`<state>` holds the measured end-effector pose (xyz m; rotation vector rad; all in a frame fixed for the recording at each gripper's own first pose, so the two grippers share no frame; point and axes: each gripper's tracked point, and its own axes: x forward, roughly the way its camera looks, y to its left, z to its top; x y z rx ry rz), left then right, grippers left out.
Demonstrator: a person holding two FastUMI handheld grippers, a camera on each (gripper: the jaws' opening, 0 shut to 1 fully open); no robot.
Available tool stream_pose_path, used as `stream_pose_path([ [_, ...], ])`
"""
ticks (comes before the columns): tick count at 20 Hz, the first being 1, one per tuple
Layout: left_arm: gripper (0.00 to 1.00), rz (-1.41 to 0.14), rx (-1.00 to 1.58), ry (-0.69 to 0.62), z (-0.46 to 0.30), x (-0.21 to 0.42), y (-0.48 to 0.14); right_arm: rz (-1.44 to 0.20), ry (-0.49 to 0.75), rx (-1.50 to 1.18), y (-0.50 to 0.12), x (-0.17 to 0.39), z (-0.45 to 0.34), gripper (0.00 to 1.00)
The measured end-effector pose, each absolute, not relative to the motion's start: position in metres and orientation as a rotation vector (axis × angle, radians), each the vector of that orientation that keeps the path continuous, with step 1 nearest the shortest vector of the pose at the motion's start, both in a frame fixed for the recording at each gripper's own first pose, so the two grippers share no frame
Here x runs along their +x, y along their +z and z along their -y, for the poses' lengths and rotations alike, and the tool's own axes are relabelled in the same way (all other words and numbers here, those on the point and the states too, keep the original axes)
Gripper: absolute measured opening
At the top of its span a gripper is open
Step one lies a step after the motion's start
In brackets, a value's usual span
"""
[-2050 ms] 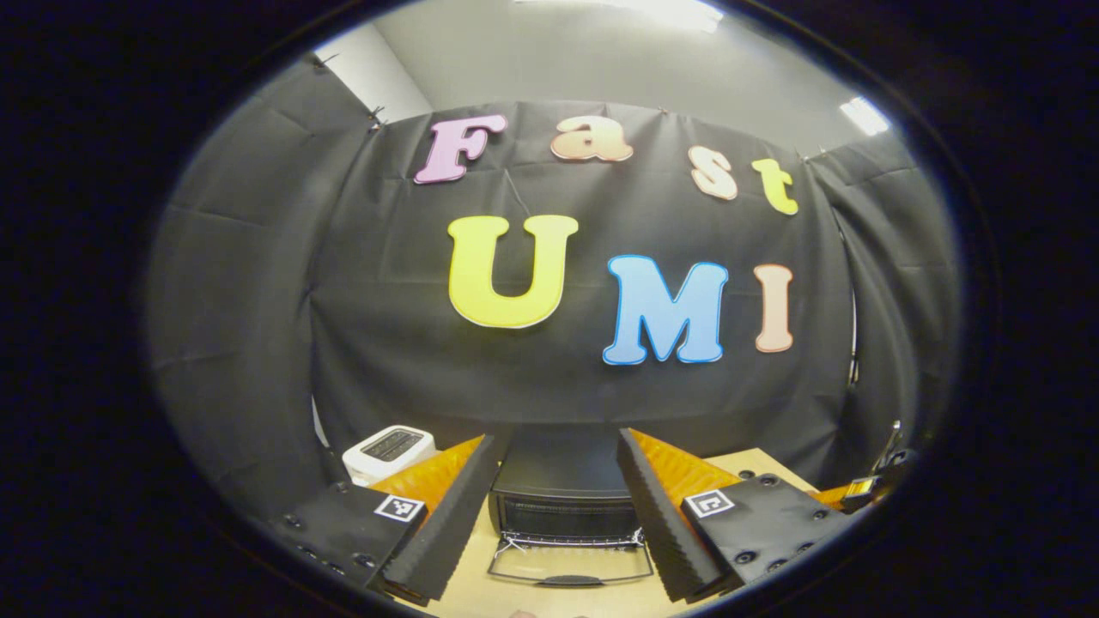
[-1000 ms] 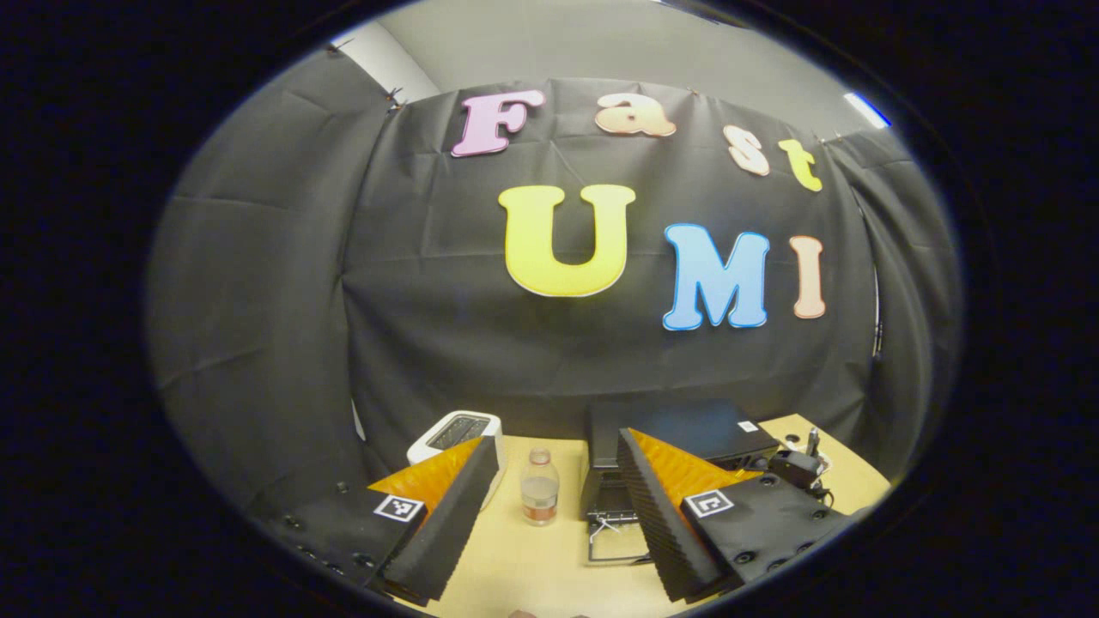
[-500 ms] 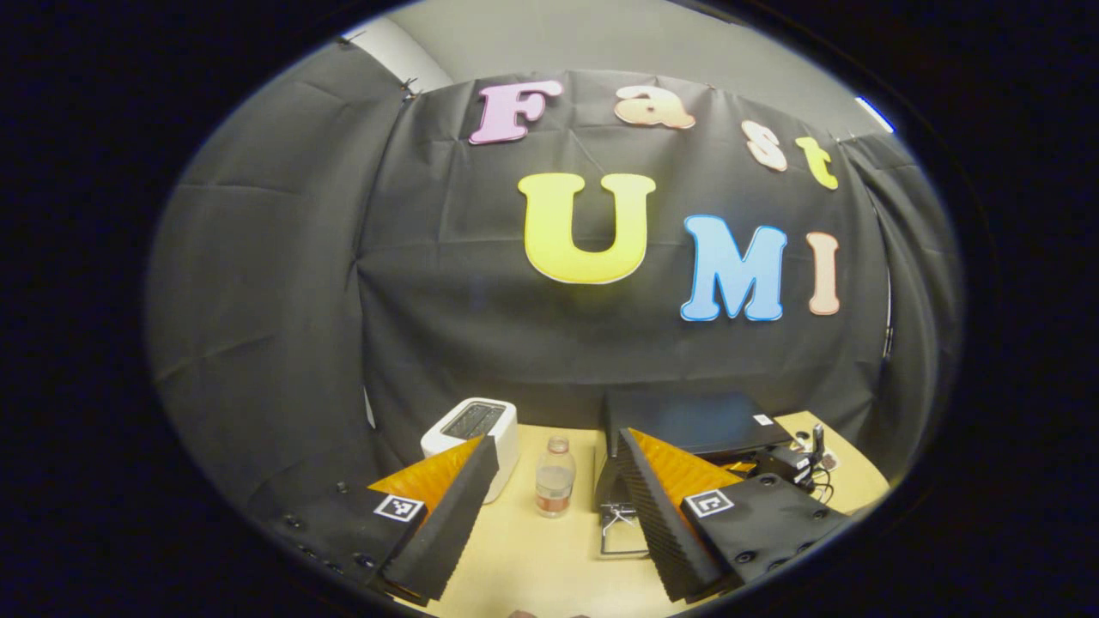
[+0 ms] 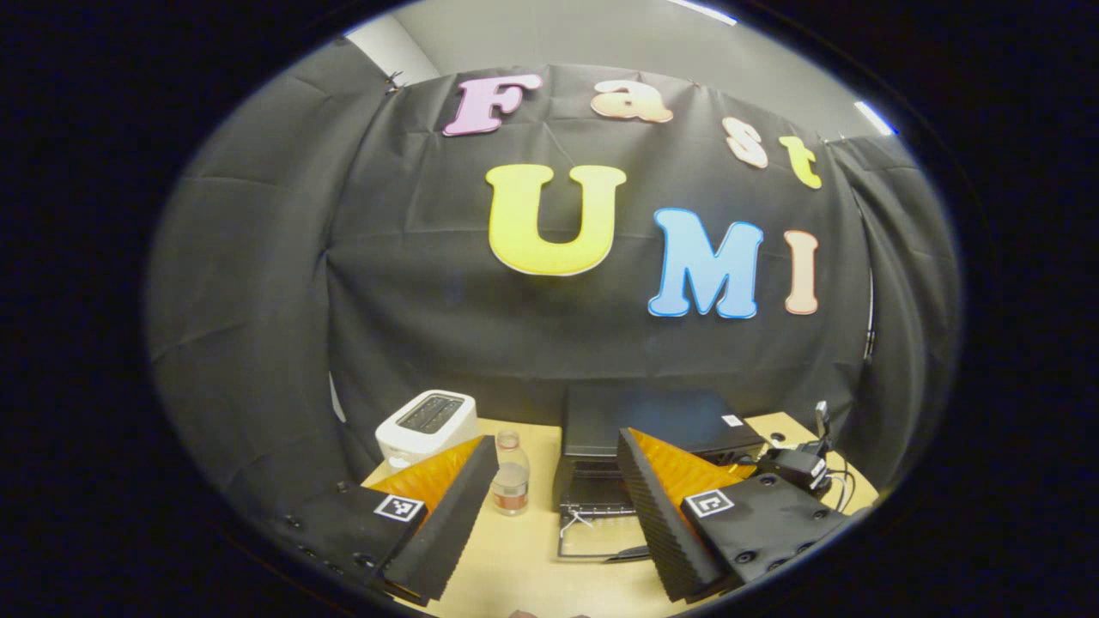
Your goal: Open the electric oven with the left hand, put the food in, and close the electric oven.
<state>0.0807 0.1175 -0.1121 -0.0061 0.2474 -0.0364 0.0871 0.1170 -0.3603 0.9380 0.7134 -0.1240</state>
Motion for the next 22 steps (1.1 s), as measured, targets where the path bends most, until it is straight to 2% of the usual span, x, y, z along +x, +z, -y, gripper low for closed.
stream_pose_path([
  [3,0.94,-0.224,0.003,-0.069,-0.095,0.086,-0.106,-0.667,-0.078,0.78,-0.324,0.072,-0.101,0.5],
  [4,0.98,-0.22,0.005,-0.078,-0.088,0.087,-0.105,-0.642,-0.071,0.713,-0.311,0.066,-0.092,0.51],
  [6,0.94,-0.213,0.001,-0.099,-0.073,0.088,-0.102,-0.591,-0.04,0.578,-0.279,0.058,-0.08,0.5],
  [7,0.98,-0.208,-0.001,-0.11,-0.065,0.088,-0.102,-0.566,-0.024,0.508,-0.261,0.052,-0.074,0.51],
  [9,0.99,-0.199,0.004,-0.124,-0.051,0.088,-0.101,-0.508,-0.001,0.373,-0.227,0.04,-0.061,0.5],
  [10,0.94,-0.192,0.006,-0.131,-0.044,0.089,-0.098,-0.476,0.001,0.322,-0.209,0.034,-0.055,0.5],
  [15,0.95,-0.138,0.013,-0.165,-0.009,0.082,-0.084,-0.259,-0.077,0.185,-0.127,0.014,-0.014,0.5],
  [16,0.98,-0.127,0.017,-0.174,-0.001,0.081,-0.08,-0.225,-0.089,0.17,-0.113,0.008,-0.008,0.5],
  [20,0.95,-0.108,0.032,-0.208,0.028,0.085,-0.076,-0.119,-0.127,0.117,-0.073,-0.004,0.01,0.5],
  [22,0.91,-0.12,0.034,-0.218,0.037,0.086,-0.082,-0.108,-0.135,0.096,-0.067,-0.008,0.017,0.62],
])
